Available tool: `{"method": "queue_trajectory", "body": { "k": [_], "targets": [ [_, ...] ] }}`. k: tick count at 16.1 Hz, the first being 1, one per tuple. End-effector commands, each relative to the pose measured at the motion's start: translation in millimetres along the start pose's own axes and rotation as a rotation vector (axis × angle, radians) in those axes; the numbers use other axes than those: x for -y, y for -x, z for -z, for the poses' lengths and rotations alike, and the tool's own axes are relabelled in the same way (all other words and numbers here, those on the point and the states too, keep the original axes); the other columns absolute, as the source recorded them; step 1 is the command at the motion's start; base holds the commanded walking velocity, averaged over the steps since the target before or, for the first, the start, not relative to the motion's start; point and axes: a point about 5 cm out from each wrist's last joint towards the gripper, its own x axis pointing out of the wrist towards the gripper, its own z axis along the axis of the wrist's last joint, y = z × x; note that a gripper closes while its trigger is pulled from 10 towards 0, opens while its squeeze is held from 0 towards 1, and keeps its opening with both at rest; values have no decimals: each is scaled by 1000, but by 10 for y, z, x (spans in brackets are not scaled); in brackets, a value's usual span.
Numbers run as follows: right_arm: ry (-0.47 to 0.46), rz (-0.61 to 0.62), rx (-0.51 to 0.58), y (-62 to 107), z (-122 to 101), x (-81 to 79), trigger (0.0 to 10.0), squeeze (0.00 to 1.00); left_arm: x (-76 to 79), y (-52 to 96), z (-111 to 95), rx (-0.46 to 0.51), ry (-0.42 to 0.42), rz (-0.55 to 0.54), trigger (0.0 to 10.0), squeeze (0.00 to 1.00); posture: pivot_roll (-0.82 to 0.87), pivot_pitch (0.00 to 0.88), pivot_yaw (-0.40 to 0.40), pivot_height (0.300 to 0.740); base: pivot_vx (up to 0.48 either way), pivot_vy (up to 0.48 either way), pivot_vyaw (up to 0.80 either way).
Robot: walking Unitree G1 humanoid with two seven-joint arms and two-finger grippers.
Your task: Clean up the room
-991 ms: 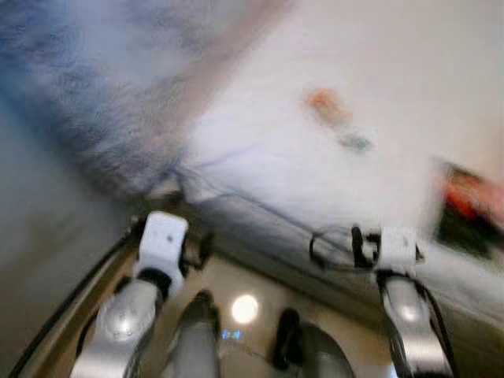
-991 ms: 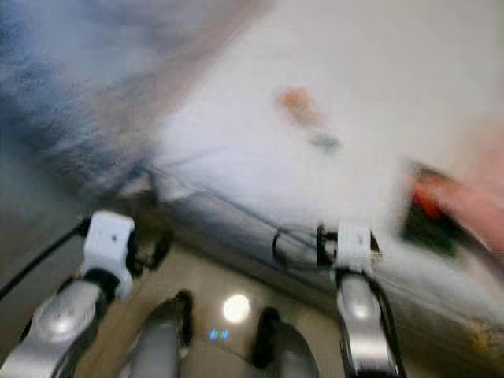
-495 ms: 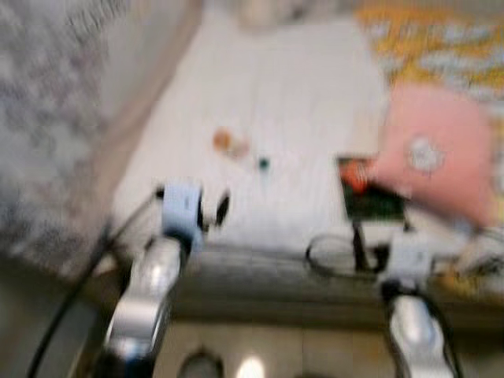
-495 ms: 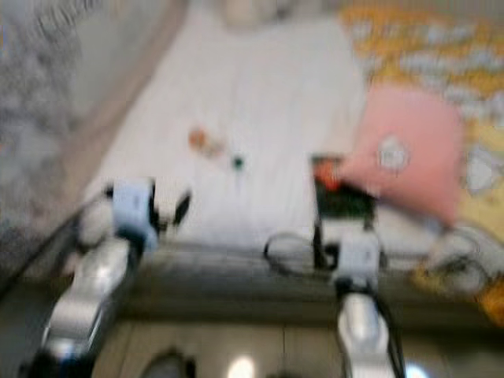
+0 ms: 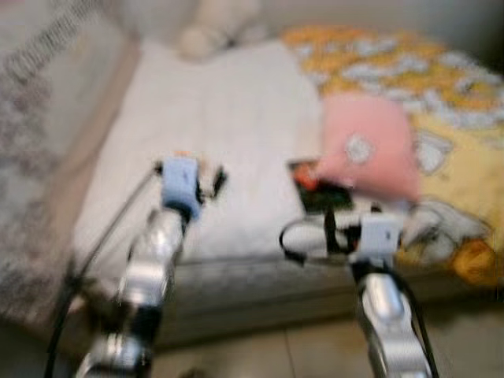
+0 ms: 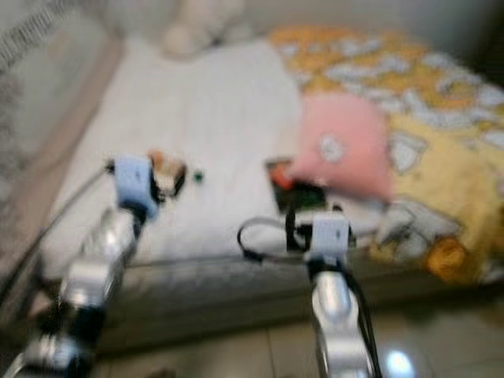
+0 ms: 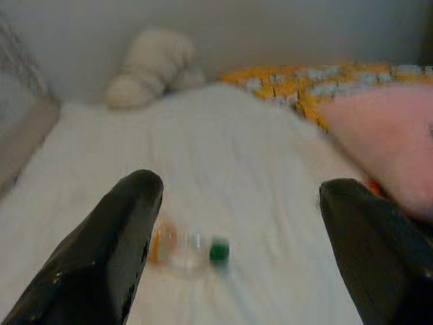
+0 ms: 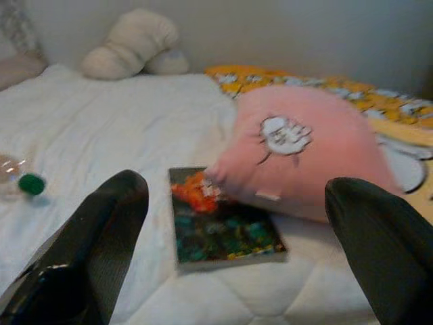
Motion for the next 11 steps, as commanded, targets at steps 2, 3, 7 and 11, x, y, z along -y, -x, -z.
{"method": "queue_trajectory", "body": {
  "k": [2,3,7,11],
  "targets": [
    [12,11,-20,-37,26,44,10000,0,33,-74,4,9,-31,10,10000,0,40,0,32,732,480,0,-784],
    [16,5,-21,-40,29,34,10000,0,51,-100,19,-6,-41,22,10000,0,38,0,33,732,480,0,-775],
    [10,-1,-54,-28,94,15,10000,0,86,-210,52,-30,-35,21,10000,0,28,0,39,732,476,0,-773],
    [0,-34,-74,-34,117,15,10000,0,-165,-255,96,-69,-74,-97,10000,0,32,0,29,732,203,307,153]
  ]
}}
